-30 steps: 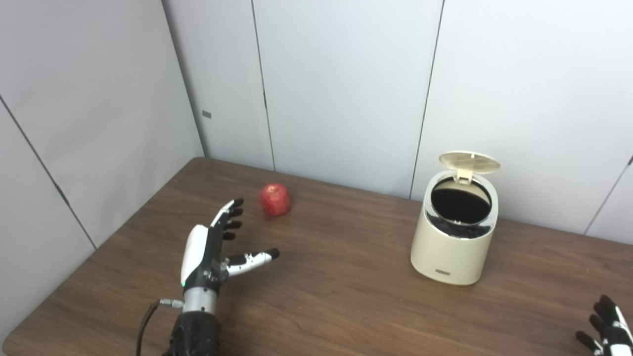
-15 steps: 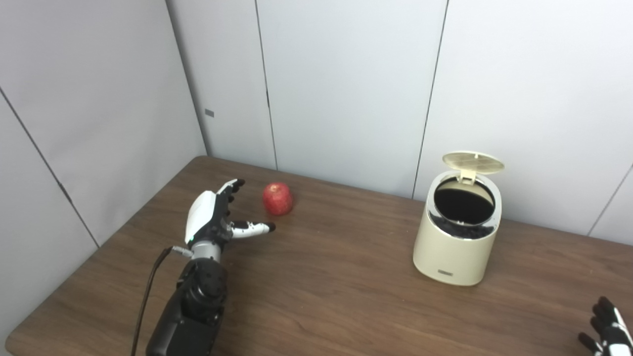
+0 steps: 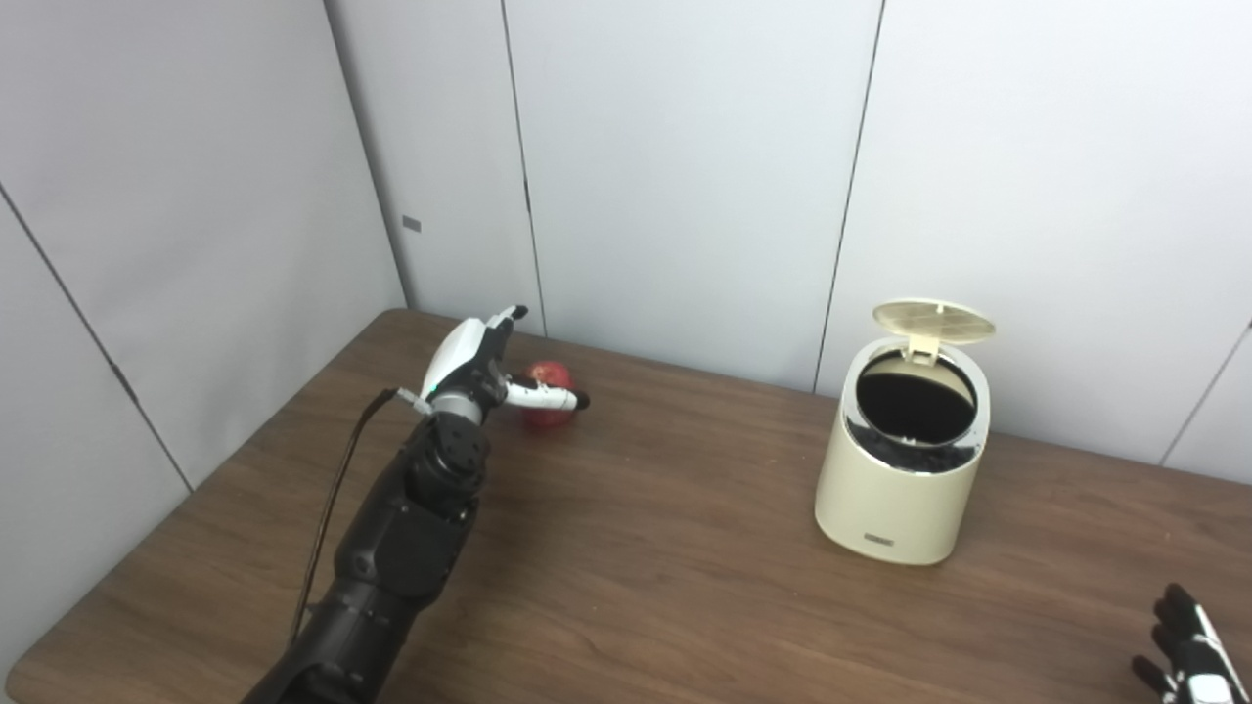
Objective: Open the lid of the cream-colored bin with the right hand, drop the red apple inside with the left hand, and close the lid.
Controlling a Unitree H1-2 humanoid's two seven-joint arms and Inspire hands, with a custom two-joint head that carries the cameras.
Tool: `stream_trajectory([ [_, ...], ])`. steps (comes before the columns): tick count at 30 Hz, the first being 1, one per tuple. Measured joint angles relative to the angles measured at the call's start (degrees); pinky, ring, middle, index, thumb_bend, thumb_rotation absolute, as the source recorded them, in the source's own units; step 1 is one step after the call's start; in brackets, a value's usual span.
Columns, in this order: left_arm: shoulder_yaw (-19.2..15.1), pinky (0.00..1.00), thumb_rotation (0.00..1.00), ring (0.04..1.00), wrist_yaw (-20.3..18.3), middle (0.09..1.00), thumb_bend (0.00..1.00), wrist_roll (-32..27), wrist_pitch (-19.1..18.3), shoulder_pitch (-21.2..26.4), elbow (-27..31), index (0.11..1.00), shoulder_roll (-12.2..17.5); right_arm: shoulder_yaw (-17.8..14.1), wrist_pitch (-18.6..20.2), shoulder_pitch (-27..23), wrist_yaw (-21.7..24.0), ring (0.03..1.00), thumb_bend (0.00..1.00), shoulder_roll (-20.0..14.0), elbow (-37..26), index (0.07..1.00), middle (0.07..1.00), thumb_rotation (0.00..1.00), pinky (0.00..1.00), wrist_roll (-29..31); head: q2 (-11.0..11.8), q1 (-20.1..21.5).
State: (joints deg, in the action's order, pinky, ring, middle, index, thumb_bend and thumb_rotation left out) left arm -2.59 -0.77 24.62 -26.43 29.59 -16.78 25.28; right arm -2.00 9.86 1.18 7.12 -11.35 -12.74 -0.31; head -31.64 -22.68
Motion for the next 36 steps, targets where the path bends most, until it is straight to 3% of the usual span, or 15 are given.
stream_trajectory([
  [7,1.86,0.84,0.21,1.000,-0.02,1.000,1.00,2.09,-0.50,2.86,-6.63,0.984,0.30,0.81,-0.36,0.25,0.29,1.000,0.36,-1.42,-0.26,1.000,1.000,1.00,0.93,-0.91,-0.35,0.53],
  [14,6.00,0.80,0.21,0.973,-0.17,0.990,1.00,4.75,-0.55,3.39,-7.54,0.920,0.67,0.91,-0.74,0.43,0.68,1.000,0.36,-1.72,-0.29,1.000,1.000,1.00,0.95,-0.92,-0.53,1.32],
  [18,9.03,0.75,0.18,0.944,-3.16,0.974,0.99,6.79,-0.53,4.43,-9.58,0.905,2.29,0.88,-1.13,0.48,0.87,1.000,0.35,-1.71,-0.20,1.000,0.998,1.00,0.94,-0.52,-0.62,1.41],
  [20,9.04,0.70,0.16,0.914,-4.39,0.960,0.98,7.06,-0.53,5.11,-10.18,0.886,2.65,0.82,-1.60,0.50,0.87,0.991,0.34,-1.71,0.06,0.992,0.984,1.00,0.92,-0.46,-0.62,1.41],
  [28,9.31,0.68,0.15,0.859,-8.08,0.918,0.95,7.26,-0.53,6.74,-10.88,0.828,2.94,0.74,-3.76,0.49,0.81,0.971,0.40,-1.74,1.20,0.982,0.964,1.00,0.88,-0.81,-0.97,2.20],
  [34,11.27,0.61,0.08,0.774,-9.42,0.857,0.86,9.10,-0.50,8.83,-13.74,0.786,3.02,0.53,-6.48,0.37,0.80,0.952,0.36,-1.74,3.06,0.963,0.953,1.00,0.86,-0.21,-0.88,3.08],
  [36,11.17,0.54,0.03,0.678,-9.12,0.789,0.83,8.74,-0.46,9.18,-14.57,0.759,2.92,0.54,-6.91,0.23,0.80,0.954,0.37,-1.76,3.42,0.962,0.953,1.00,0.87,-0.22,-0.88,3.25],
])
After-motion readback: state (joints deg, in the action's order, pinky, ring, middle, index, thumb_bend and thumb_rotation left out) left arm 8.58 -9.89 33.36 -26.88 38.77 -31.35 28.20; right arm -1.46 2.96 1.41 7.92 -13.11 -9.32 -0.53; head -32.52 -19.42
